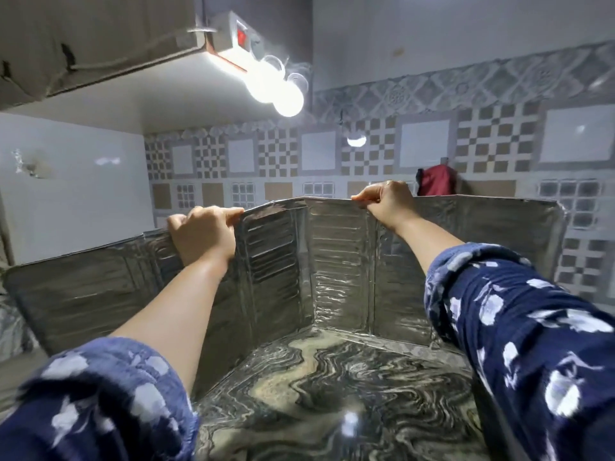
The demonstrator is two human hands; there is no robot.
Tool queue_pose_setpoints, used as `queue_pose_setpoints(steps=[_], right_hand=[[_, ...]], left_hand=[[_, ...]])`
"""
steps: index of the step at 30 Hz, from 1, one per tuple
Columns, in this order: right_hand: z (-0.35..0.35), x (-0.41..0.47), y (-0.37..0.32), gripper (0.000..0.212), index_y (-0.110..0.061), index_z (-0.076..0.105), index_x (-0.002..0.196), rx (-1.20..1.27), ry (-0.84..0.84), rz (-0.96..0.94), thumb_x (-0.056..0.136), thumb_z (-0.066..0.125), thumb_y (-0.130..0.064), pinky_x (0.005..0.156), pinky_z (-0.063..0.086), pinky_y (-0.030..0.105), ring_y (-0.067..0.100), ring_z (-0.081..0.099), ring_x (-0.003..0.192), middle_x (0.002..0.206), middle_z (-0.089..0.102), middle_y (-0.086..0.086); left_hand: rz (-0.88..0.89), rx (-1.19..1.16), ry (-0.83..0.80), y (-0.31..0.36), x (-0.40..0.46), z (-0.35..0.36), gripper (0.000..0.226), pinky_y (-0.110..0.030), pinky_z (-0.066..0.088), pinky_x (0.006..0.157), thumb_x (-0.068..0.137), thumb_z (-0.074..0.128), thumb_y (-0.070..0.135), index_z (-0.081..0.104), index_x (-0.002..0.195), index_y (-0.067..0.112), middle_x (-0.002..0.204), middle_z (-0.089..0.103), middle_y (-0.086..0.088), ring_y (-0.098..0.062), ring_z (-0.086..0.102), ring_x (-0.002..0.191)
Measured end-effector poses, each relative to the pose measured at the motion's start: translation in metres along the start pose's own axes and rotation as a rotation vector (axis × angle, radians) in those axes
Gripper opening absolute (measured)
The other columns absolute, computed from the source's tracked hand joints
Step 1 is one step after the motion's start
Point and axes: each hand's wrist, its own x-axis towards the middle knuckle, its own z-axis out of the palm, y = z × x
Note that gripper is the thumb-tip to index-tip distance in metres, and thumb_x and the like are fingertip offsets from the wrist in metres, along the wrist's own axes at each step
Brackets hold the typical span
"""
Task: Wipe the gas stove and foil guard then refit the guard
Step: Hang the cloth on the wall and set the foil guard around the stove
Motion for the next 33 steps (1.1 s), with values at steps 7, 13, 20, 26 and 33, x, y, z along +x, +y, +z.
queue_pose_setpoints(steps=[7, 13, 20, 26, 33], right_hand=[[-0.050, 0.037, 0.059, 0.019, -0.011, 0.076, 0.096, -0.082, 0.029, -0.064, 0.084, 0.065, -0.003, 0.089, 0.043, 0.017, 0.018, 0.068, 0.098, 0.100, 0.074, 0.007], [-0.095, 0.038, 0.128, 0.016, -0.011, 0.076, 0.096, -0.170, 0.057, -0.063, 0.083, 0.068, -0.005, 0.086, 0.042, 0.014, 0.016, 0.068, 0.091, 0.100, 0.074, 0.008], [-0.147, 0.013, 0.218, 0.017, -0.015, 0.076, 0.096, -0.235, 0.035, 0.018, 0.082, 0.071, -0.008, 0.087, 0.049, 0.023, 0.013, 0.067, 0.089, 0.098, 0.075, 0.005], [-0.176, -0.028, 0.291, 0.016, -0.014, 0.075, 0.099, -0.299, 0.008, 0.115, 0.085, 0.069, -0.012, 0.091, 0.050, 0.027, 0.017, 0.068, 0.093, 0.101, 0.074, 0.005], [-0.210, -0.042, 0.343, 0.016, -0.017, 0.076, 0.098, -0.359, 0.003, 0.149, 0.084, 0.068, -0.012, 0.095, 0.048, 0.030, 0.018, 0.067, 0.097, 0.102, 0.074, 0.003]], left_hand=[[0.014, -0.014, 0.054, 0.068, 0.023, 0.052, 0.024, -0.036, 0.031, 0.079, 0.094, 0.053, 0.030, 0.072, 0.107, 0.027, 0.095, 0.071, -0.009, -0.030, 0.059, 0.084], [0.090, -0.096, 0.035, 0.141, 0.021, 0.097, 0.023, -0.037, 0.028, 0.079, 0.093, 0.054, 0.032, 0.074, 0.101, 0.025, 0.100, 0.072, -0.007, -0.029, 0.059, 0.088], [0.166, -0.279, -0.003, 0.225, -0.008, 0.162, 0.021, -0.038, 0.027, 0.079, 0.089, 0.058, 0.035, 0.075, 0.100, 0.028, 0.097, 0.073, -0.007, -0.029, 0.061, 0.088], [0.215, -0.399, -0.075, 0.288, -0.055, 0.208, 0.020, -0.037, 0.028, 0.080, 0.089, 0.060, 0.026, 0.073, 0.101, 0.034, 0.100, 0.074, -0.001, -0.025, 0.062, 0.094], [0.225, -0.410, -0.148, 0.341, -0.083, 0.240, 0.025, -0.039, 0.031, 0.084, 0.089, 0.057, 0.022, 0.071, 0.107, 0.033, 0.102, 0.073, -0.006, -0.028, 0.061, 0.096]])
